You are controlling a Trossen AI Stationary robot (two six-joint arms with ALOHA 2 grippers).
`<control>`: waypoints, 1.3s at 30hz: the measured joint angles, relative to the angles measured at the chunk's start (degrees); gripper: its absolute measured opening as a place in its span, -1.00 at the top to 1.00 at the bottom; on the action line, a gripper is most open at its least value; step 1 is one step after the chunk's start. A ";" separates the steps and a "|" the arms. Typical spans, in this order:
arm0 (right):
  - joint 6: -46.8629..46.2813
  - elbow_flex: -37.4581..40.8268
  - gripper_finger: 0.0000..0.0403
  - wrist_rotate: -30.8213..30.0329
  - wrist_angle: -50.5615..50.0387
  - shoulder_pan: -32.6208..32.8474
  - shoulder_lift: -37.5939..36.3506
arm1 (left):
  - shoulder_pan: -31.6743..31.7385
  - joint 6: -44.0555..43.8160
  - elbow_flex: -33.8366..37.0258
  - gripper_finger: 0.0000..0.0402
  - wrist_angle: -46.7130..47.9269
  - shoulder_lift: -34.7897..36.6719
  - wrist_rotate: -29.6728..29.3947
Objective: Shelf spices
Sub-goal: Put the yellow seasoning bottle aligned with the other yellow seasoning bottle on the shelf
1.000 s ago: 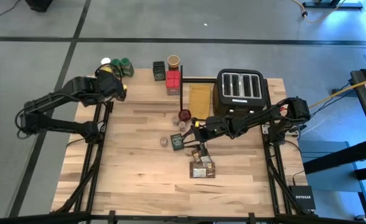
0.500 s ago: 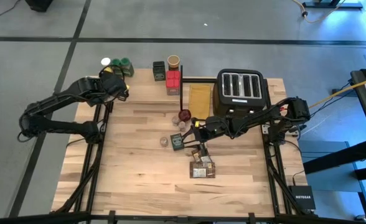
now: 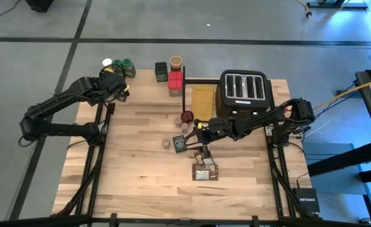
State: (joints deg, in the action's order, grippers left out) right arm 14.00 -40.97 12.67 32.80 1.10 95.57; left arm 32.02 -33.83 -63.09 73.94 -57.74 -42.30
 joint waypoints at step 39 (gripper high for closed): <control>0.33 -0.02 -0.20 -0.02 0.11 0.00 0.00 | -26.19 -1.89 -3.43 -0.39 -6.47 0.73 8.20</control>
State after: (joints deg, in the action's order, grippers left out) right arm 14.33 -40.99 12.64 32.91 1.10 95.57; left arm 5.83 -35.72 -66.52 67.47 -57.01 -34.09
